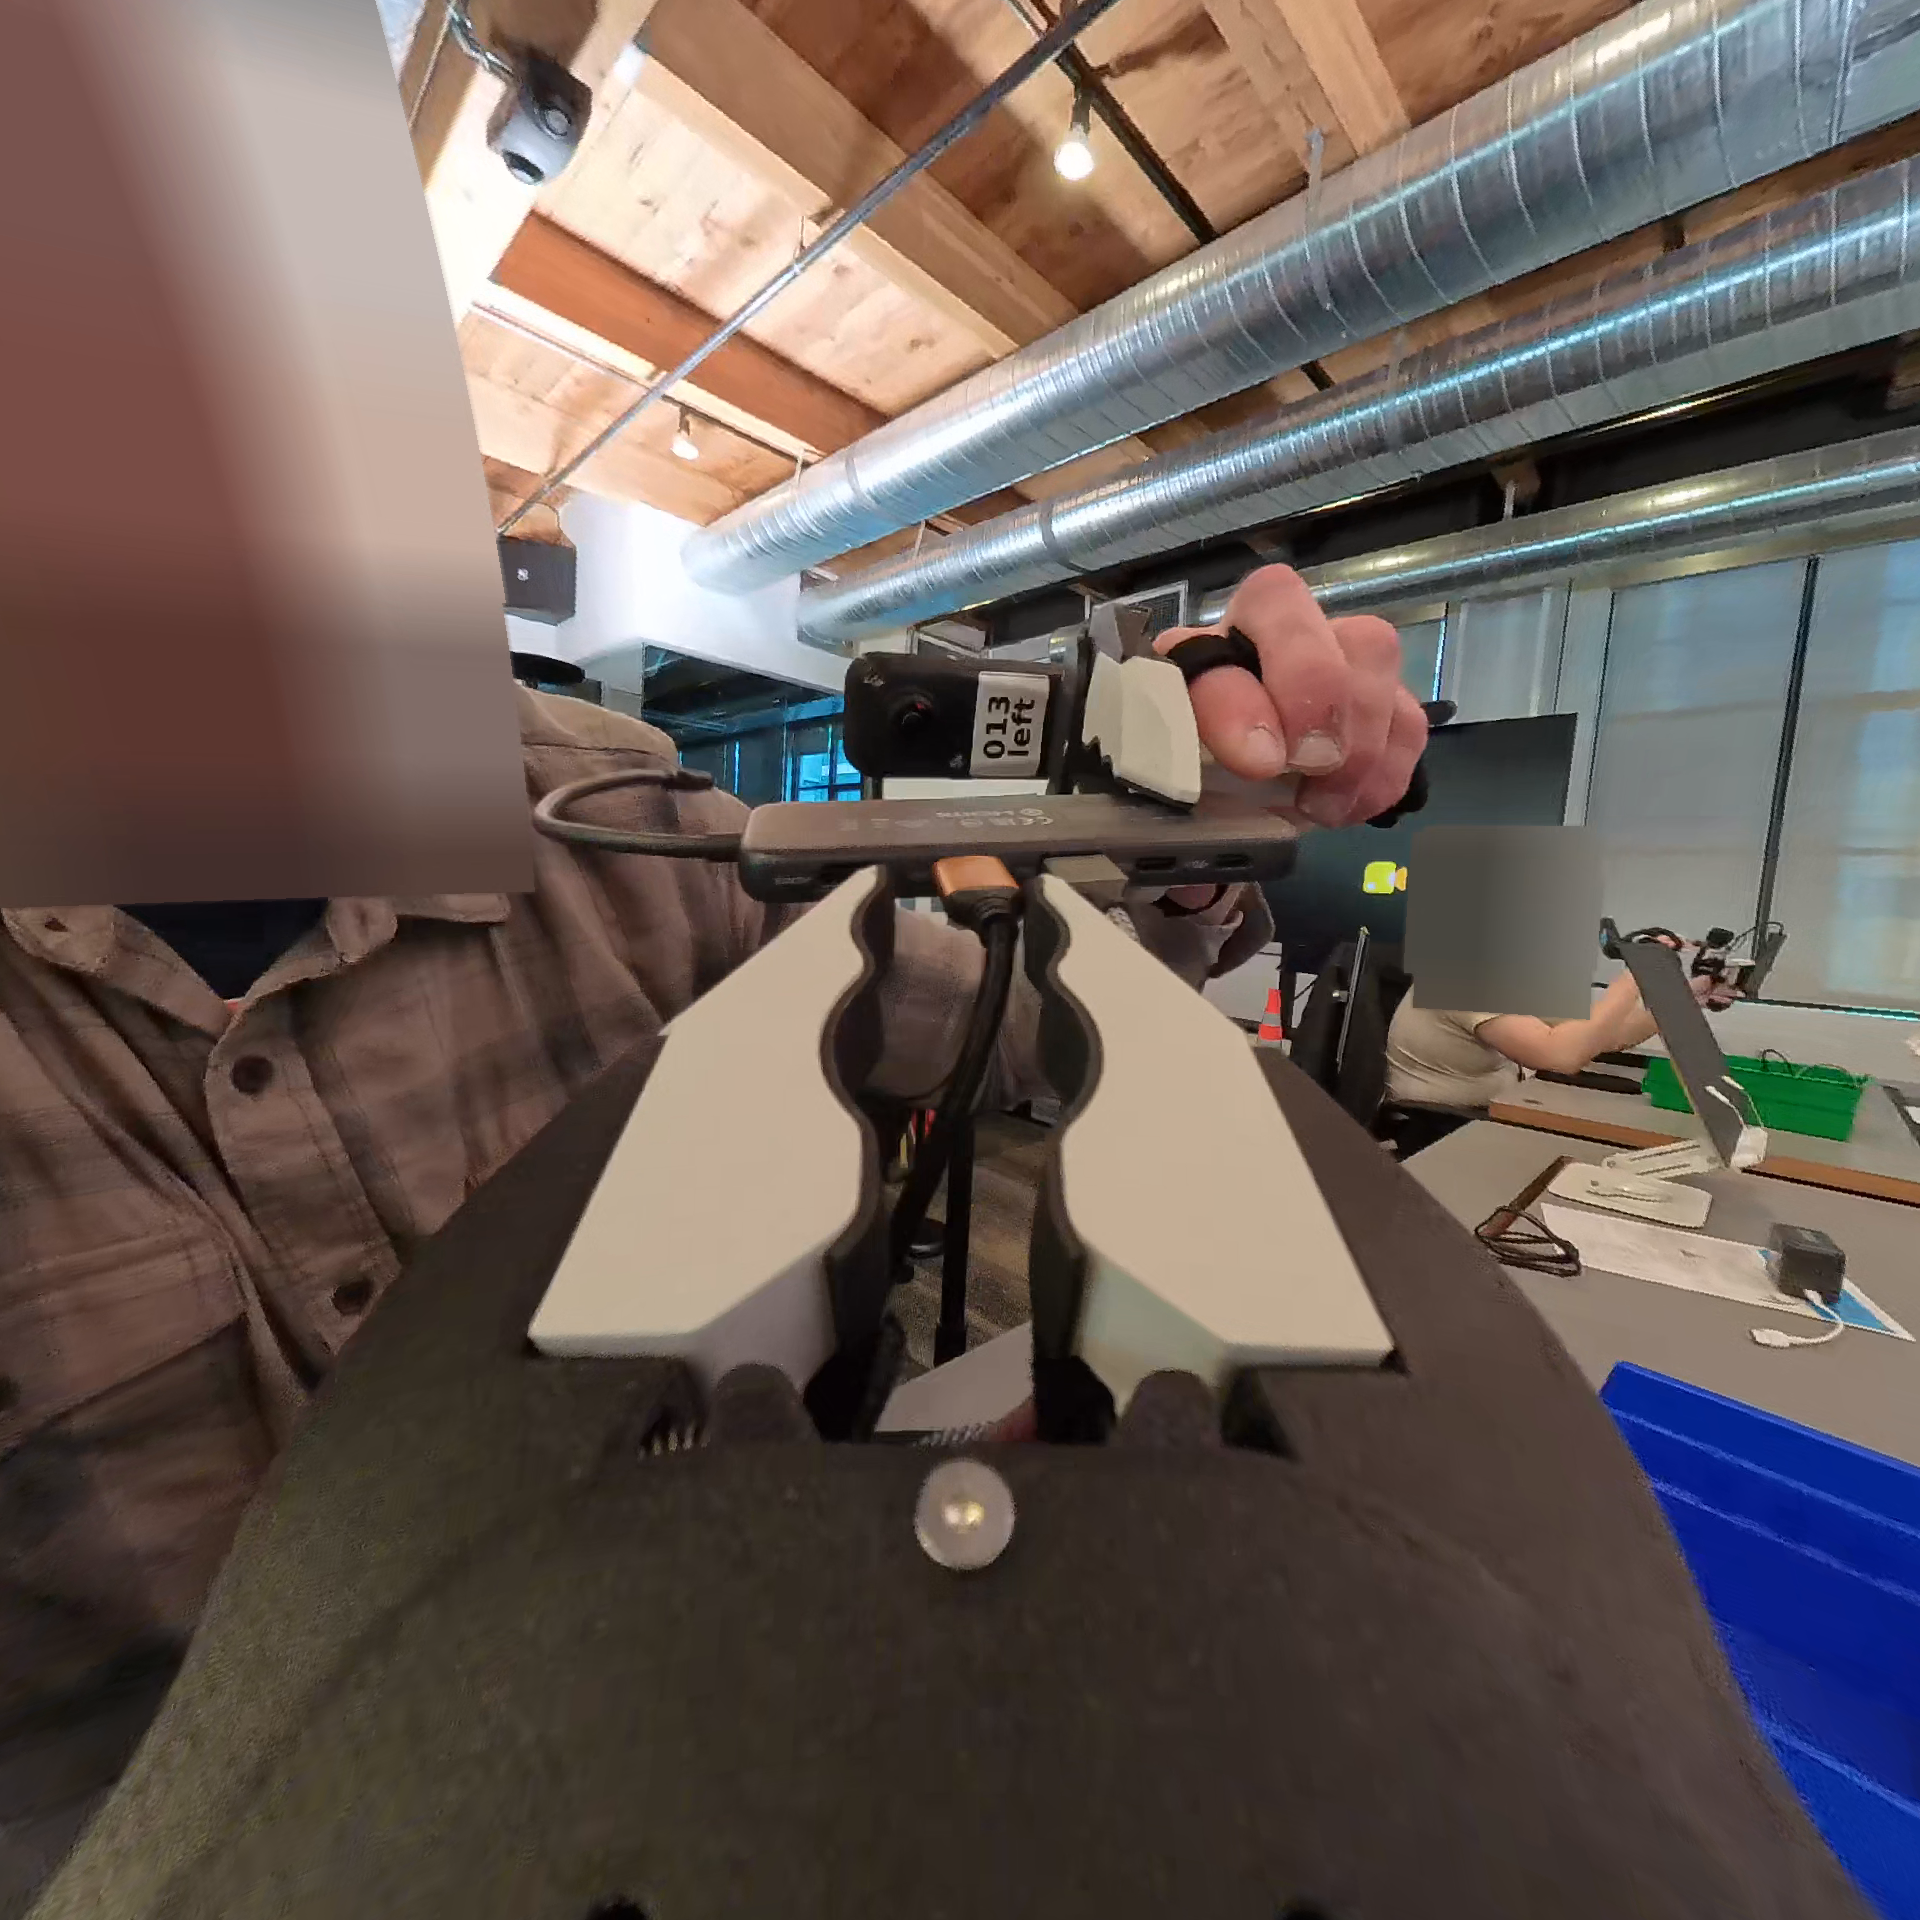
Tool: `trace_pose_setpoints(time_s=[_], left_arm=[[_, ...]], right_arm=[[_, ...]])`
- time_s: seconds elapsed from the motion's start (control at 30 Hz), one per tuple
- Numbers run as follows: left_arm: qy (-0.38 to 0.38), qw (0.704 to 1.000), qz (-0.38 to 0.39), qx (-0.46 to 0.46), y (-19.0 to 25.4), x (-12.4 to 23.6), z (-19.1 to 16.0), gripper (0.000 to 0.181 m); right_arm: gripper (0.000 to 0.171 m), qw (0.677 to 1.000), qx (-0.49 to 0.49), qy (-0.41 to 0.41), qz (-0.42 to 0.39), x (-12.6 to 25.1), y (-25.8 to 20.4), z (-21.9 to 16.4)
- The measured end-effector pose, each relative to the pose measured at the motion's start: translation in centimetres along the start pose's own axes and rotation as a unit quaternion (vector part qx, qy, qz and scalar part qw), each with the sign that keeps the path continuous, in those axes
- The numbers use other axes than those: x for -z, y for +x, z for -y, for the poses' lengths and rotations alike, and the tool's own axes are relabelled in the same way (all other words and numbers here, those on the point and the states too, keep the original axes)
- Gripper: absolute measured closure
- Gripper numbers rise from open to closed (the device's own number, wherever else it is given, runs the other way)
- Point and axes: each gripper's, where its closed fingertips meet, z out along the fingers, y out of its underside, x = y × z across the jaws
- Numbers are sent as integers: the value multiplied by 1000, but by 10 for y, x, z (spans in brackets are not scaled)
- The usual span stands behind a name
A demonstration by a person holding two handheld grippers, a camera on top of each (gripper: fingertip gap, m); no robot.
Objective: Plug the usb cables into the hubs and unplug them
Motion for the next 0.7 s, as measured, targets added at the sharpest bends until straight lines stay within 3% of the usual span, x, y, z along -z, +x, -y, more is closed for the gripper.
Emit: trace_pose_setpoints(time_s=[0.03,0.43,0.7], left_arm=[[1,1000,1,-4,0,0,1,168],[-12,1000,11,-21,0,-1,-1,168],[-26,999,26,-14,-4,-6,-9,168]], right_arm=[[157,1000,0,1,-4,0,1,0],[157,1000,-16,-7,4,-6,0,-3],[158,999,37,-5,-23,-5,5,1]])
